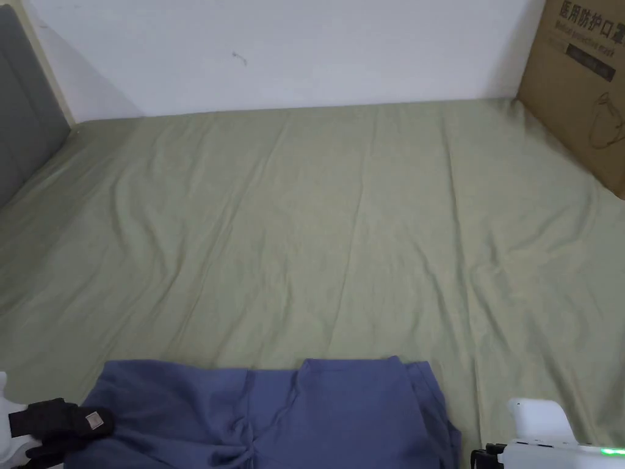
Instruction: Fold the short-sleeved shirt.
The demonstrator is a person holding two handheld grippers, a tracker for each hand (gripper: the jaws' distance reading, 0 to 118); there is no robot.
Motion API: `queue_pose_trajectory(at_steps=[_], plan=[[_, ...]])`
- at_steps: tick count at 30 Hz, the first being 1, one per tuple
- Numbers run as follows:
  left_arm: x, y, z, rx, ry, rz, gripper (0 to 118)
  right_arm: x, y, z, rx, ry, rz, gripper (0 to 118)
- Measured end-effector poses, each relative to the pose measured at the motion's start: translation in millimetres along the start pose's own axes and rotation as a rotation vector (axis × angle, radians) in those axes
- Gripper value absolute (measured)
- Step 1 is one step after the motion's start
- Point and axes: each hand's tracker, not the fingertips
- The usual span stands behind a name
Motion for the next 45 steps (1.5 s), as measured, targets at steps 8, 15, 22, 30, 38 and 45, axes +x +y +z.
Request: queue_pose_trajectory(at_steps=[8, 15, 22, 30, 38, 45], plan=[[145.5, -19.4, -9.1, 0.029, -0.002, -0.319, 8, 17.1, -0.9, 4.6, 0.019, 0.011, -0.032, 0], [249.2, -61.1, -81.4, -0.135, -0.154, -0.561, 8, 40.7, -4.9, 12.4, 0.045, 0.012, -0.081, 0], [273.9, -131.7, -193.6, -0.411, -0.184, -0.559, 44, 62.2, -11.1, 16.2, 0.053, 0.012, -0.150, 0], [238.8, -93.4, -178.6, -0.332, -0.154, -0.363, 106, 64.9, -10.7, 21.2, 0.069, 0.018, -0.165, 0], [178.0, -71.9, -164.4, -0.182, 0.028, -0.349, 0, 57.8, -12.5, 16.4, 0.057, 0.032, -0.137, 0], [189.1, -120.6, -195.8, -0.303, -0.131, -0.342, 0, 63.4, -12.8, 16.4, 0.056, 0.040, -0.160, 0]])
